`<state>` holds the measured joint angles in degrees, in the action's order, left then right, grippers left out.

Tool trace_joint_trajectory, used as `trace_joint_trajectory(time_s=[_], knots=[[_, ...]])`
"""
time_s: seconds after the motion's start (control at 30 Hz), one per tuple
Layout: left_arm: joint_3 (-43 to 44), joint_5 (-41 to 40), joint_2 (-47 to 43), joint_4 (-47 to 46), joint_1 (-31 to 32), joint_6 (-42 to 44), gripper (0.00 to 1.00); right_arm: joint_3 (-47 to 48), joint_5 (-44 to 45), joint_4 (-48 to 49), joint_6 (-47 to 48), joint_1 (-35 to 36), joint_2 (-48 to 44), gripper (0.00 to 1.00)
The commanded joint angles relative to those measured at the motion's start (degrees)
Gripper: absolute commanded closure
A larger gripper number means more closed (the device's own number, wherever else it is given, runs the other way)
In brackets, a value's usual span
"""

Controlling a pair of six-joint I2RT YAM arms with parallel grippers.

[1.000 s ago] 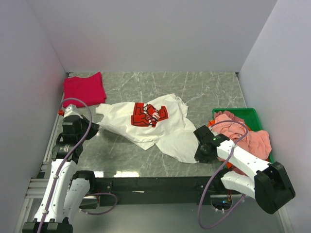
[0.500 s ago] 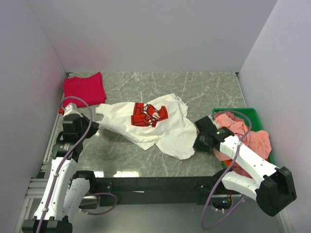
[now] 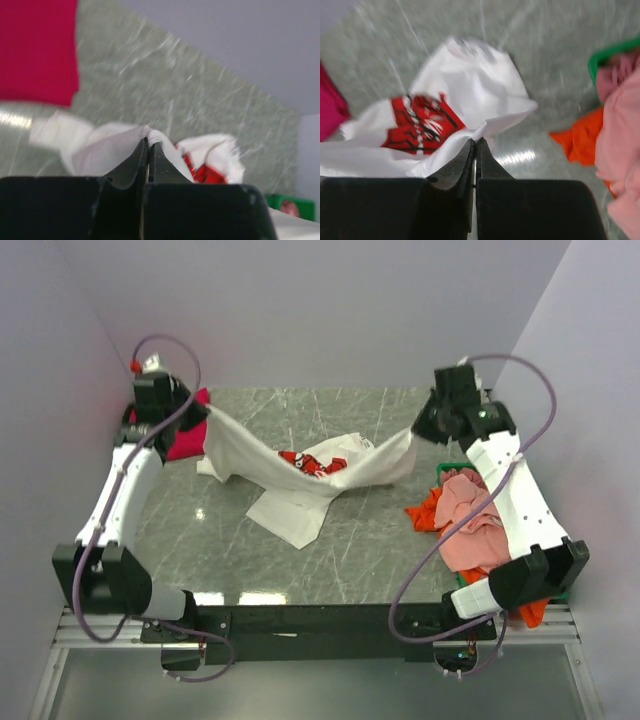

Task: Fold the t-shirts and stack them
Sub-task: Flatten the tshirt out

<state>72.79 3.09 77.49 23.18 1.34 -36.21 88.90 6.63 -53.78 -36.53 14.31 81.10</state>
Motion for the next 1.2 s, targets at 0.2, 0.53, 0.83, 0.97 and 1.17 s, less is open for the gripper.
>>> trace_joint_trajectory(time_s=[0.2,0.53,0.83,0.97,1.17], knots=[[46.76,8.15,20.49,-3.67,-0.90,-2.37,1.00,43.61,1.36,-2.31,6.12,-2.35,11.89,1.00],[37.35,11.07,4.18,-19.31,-3.36,-2.65,1.00,35.29,4.26,27.22,13.23,-2.35,-7.08,1.00],[28.28,5.79,-15.52,-16.77,-3.28,2.28,1.00,40.64,2.42,29.17,17.63,-2.35,-15.18,1.00],[27.41,4.82,-20.35,-16.50,-2.66,2.02,0.99,42.75,2.51,27.94,17.99,-2.27,-16.85,1.00],[22.57,5.69,-21.51,-16.68,-2.57,-0.61,0.99,39.86,2.94,27.50,18.69,-2.35,-17.56,1.00]])
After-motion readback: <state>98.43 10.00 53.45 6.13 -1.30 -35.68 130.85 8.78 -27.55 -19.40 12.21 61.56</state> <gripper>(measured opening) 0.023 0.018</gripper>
